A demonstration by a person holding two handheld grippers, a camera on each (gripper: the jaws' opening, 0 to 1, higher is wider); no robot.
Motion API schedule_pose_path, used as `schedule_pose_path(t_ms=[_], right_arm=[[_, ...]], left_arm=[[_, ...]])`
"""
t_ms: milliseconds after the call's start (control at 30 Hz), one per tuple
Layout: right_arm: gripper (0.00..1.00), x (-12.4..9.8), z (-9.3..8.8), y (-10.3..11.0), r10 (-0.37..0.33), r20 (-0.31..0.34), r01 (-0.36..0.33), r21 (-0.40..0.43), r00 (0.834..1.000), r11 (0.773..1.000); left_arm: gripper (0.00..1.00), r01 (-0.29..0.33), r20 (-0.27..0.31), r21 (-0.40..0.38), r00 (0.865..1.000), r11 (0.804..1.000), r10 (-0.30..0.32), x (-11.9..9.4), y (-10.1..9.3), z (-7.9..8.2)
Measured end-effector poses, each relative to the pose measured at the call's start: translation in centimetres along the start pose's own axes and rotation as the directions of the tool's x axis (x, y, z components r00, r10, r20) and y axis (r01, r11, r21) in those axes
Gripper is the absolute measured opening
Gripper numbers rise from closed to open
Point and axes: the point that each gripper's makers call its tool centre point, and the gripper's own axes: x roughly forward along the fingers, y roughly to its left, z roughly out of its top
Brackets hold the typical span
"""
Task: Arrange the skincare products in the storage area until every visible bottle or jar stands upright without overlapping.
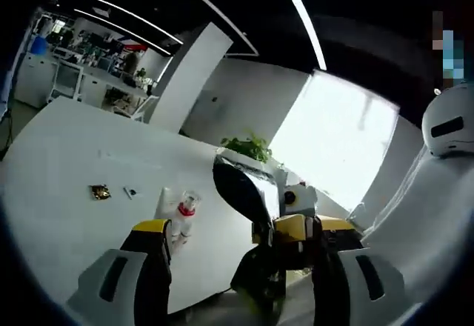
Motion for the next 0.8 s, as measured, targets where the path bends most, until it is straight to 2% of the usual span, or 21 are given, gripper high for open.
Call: schedule_pose_path(t_ms=[200,300,367,467,667,800], right_arm=[[0.07,0.3,0.5,0.4,0.028,0.013,-0.028,0.017,1.000,0.999],[0.07,0.2,0.8,0.4,0.024,0.027,-0.024,0.024,0.999,0.999],[0.07,0.0,0.8,0.1,0.005,0.026,-0.005,0.018,1.000,1.000],[0.07,-0.1,0.8,0.1,-0.004,0.031,0.004,0.021,1.000,1.000],[0.08,0.1,1.2,-0.3,-0.053,0.026,0.053,-0.004,0.998,0.999],[0.09,0.2,1.9,-0.1,-0.049,0.039,0.049,-0.018,0.998,0.999]], left_arm=[[0.63,0.061,-0.024,-0.057,0.998,0.997,-0.062,0.2,-1.2,-1.1],[0.52,0.084,-0.037,-0.067,0.996,0.994,-0.087,0.2,-1.7,-1.4],[0.38,0.103,-0.057,-0.076,0.993,0.992,-0.107,0.3,-2.2,-1.7],[0.23,0.053,-0.064,-0.075,0.996,0.996,-0.058,0.2,-1.4,-1.8],[0.13,0.059,-0.055,-0.066,0.997,0.996,-0.062,0.2,-1.8,-1.4],[0.06,0.078,-0.014,-0.064,0.997,0.995,-0.079,0.3,-2.3,-0.6]])
